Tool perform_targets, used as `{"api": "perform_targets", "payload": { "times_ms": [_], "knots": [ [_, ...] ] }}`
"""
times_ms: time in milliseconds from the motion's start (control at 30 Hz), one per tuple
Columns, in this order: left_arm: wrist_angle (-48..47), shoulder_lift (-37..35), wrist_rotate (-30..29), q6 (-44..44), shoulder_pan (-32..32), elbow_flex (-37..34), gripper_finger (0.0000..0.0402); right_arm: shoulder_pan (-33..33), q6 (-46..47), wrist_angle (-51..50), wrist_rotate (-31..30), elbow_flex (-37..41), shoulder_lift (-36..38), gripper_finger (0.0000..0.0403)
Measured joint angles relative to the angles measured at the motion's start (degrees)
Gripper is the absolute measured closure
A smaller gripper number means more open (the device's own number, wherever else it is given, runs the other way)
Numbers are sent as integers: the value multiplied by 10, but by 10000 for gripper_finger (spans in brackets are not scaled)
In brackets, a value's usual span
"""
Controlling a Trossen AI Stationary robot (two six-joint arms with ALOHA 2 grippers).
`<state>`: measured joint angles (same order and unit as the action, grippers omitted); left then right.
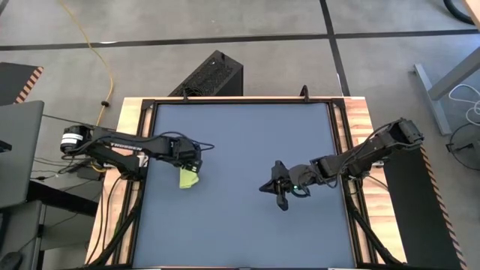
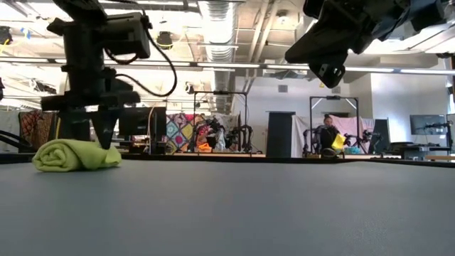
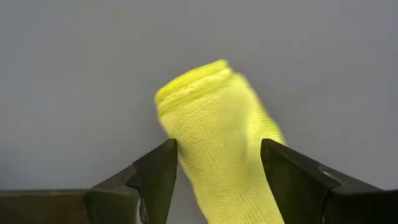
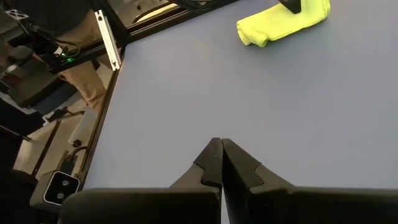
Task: Roll towel
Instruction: Return to Home Position
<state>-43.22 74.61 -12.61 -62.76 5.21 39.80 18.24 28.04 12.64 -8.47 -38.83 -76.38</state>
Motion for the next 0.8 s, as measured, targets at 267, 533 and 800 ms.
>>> {"api": "perform_targets", "payload": {
  "times_ms": [267, 533, 800],
  "knots": [
    [-32, 0, -4, 89, 0, 68, 182, 0, 10, 2, 0, 0, 6, 380],
    [-52, 0, -41, 207, -1, 166, 182, -34, 10, 30, -2, -2, 89, 380],
    [156, -36, 28, 443, -33, 208, 182, -103, -22, 23, -4, -2, 192, 380]
  ]
}}
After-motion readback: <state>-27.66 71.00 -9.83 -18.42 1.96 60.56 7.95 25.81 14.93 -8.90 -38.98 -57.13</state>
